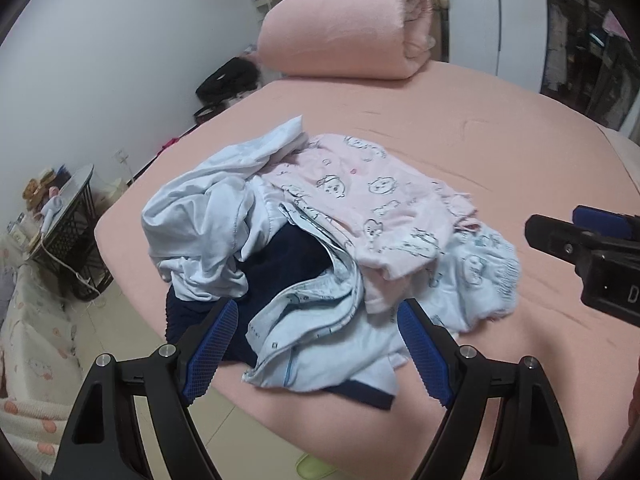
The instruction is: Fold clothes
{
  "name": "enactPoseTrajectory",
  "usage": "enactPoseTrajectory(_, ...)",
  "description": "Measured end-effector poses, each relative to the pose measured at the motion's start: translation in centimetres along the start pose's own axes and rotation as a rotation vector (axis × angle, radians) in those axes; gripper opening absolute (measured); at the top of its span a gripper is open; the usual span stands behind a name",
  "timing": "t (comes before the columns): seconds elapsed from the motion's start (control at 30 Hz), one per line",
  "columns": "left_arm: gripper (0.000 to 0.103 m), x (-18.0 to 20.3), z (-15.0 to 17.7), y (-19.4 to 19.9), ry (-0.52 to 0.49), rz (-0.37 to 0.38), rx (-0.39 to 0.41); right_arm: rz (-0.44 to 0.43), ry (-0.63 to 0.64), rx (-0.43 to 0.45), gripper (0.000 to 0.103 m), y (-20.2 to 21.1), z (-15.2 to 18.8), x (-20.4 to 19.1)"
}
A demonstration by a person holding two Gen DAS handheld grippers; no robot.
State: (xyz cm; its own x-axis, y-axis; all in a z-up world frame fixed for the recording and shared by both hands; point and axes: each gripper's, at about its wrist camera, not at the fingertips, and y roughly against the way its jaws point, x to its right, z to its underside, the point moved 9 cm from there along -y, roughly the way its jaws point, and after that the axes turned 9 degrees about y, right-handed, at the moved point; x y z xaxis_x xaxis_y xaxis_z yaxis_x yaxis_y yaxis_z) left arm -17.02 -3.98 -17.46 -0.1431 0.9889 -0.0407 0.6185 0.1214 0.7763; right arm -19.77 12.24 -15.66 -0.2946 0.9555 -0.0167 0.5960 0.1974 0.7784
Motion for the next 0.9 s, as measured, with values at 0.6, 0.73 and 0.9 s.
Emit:
enactPoseTrajectory(0.6, 0.082, 2.5, -0.4, -6.9, -0.107, -0.073, 0.024, -0.056, -0.041, -0.071, 0.073, -6.4, 0.2, 2.1)
enactPoseTrajectory(0.73, 0.082, 2.9, -0.6, -7.3, -0.167, -0.091, 0.062, -0.081, -0.073, -0.080, 0.073, -7.1, 0.2, 2.5)
enactPoseTrajectory(0.9, 0.082, 3.7, -1.5, -7.6, -0.280, -0.135, 0.149, -0.145, -0.146, -0.082, 0.073, -8.1, -0.3, 2.5)
